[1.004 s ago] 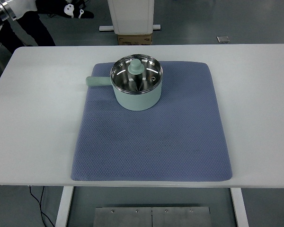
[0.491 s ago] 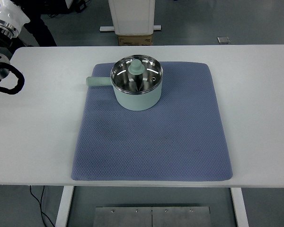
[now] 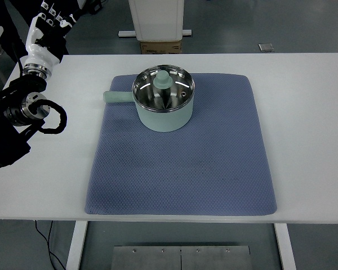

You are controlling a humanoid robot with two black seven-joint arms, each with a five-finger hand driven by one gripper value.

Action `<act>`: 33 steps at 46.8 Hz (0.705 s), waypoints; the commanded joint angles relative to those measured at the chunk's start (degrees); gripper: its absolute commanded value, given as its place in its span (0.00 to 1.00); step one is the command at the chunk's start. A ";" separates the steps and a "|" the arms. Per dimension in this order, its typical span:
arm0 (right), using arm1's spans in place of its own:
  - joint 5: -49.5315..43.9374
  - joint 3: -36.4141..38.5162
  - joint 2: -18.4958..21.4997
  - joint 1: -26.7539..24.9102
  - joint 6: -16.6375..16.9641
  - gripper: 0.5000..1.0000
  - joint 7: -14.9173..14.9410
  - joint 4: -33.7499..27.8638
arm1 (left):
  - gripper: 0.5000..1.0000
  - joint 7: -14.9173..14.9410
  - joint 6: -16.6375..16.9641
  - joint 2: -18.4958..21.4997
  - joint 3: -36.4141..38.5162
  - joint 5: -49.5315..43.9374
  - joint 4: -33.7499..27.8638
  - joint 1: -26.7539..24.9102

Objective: Rotate green pot handle

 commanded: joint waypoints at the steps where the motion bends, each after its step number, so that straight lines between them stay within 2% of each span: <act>1: 0.00 0.00 0.00 0.01 0.00 1.00 0.00 0.12 | 1.00 0.01 -0.38 -1.25 -0.22 -0.15 2.20 0.11; 8: 0.00 0.00 0.00 0.01 0.00 1.00 0.00 -0.05 | 1.00 0.71 -1.87 -4.41 -1.54 -0.77 5.37 0.37; 13: 0.00 0.00 0.00 0.01 0.00 1.00 0.00 0.12 | 1.00 4.84 -1.96 -6.70 -4.61 -1.38 7.83 1.60; 15: 0.00 0.00 0.00 0.01 0.00 1.00 0.00 0.12 | 1.00 5.63 -2.14 -7.40 -6.11 -1.47 8.62 2.13; 33: -0.09 0.00 0.00 0.00 0.00 1.00 0.00 0.21 | 1.00 5.98 -2.57 -9.95 -7.70 -1.47 10.12 3.63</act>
